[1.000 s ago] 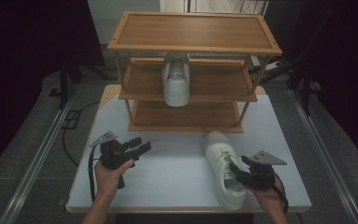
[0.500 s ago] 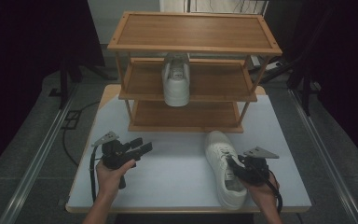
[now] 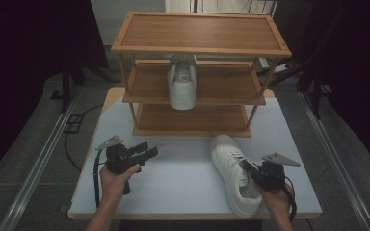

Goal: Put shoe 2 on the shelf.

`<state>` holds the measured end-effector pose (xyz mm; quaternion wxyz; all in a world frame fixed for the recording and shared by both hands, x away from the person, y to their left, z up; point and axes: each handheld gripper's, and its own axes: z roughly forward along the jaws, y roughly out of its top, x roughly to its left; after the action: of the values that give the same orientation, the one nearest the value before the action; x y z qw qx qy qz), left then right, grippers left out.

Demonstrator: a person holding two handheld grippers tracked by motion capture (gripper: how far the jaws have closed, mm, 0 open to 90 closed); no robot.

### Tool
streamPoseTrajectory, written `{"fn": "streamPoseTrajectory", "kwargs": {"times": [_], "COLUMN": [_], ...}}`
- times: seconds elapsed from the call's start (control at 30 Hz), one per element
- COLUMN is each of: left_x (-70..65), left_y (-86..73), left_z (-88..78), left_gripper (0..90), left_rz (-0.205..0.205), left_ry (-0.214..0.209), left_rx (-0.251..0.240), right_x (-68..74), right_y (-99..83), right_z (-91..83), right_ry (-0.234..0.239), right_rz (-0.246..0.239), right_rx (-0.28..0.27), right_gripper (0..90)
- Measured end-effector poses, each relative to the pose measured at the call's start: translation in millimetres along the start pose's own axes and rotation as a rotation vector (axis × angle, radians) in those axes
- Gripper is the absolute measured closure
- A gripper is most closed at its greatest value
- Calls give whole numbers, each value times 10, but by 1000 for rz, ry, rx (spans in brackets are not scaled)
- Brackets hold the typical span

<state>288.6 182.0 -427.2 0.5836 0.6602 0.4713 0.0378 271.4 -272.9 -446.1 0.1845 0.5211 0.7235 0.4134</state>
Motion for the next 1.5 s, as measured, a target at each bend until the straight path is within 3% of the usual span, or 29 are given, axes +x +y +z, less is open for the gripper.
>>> {"fn": "streamPoseTrajectory", "kwargs": {"times": [0.37,0.57,0.73,1.07,1.5], "left_x": [1,13,12,17,35], "left_y": [-6,0,1,7,9], "left_z": [5,-5,-6,-27,-33], "left_gripper": [402,403,403,404,405], "left_rz": [1,-6,-7,-3,-2], "left_ry": [5,7,4,8,9], "left_rx": [7,1,1,-5,0], "right_x": [-23,19,73,193,212], "right_y": [29,139,274,714,1125], "right_z": [-199,-352,-465,-634,-594], "right_ry": [123,164,167,132,128], "right_rz": [122,139,134,129,138], "right_rx": [-123,-196,-226,-285,-327], "right_gripper": [847,848,848,848,848]}}
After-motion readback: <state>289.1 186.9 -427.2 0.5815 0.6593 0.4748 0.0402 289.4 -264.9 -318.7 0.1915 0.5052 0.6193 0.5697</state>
